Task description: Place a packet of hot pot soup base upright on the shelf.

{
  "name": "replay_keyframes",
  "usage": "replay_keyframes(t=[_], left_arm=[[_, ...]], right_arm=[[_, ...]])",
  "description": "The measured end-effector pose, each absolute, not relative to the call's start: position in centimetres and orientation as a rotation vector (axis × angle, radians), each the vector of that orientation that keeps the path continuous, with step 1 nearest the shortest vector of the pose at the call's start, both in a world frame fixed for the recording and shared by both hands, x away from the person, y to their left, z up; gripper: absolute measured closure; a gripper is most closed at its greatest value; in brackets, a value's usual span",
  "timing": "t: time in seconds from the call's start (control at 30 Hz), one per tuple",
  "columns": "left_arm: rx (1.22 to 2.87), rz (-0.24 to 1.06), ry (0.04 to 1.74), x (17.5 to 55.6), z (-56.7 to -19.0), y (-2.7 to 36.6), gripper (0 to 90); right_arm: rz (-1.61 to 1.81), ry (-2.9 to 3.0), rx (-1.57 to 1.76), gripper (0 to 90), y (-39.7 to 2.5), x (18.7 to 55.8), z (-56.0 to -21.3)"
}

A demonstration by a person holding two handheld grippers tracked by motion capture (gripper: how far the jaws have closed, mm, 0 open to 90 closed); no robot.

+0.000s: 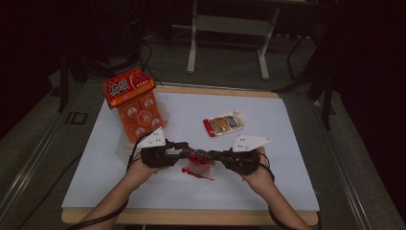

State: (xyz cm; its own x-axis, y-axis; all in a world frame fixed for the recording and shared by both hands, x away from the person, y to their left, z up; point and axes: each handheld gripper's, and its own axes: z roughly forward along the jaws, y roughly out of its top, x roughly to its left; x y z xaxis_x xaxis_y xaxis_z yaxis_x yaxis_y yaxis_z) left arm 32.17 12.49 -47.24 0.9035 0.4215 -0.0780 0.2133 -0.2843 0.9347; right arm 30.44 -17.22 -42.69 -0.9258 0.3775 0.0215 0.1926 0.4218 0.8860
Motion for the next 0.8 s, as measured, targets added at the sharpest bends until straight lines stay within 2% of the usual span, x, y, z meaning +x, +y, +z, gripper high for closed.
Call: replay_keyframes(t=[0.33, 0.8], left_arm=[[1.931, 0.261, 0.413, 31.9, -46.8, 12.2, 84.9], [1.914, 0.261, 0.395, 31.6, -45.5, 11.9, 88.2]], right_arm=[[1.544, 2.486, 0.514, 90.0, -17.6, 30.5, -43.0], [1.578, 2.433, 0.515, 90.0, -18.3, 30.3, -42.0]])
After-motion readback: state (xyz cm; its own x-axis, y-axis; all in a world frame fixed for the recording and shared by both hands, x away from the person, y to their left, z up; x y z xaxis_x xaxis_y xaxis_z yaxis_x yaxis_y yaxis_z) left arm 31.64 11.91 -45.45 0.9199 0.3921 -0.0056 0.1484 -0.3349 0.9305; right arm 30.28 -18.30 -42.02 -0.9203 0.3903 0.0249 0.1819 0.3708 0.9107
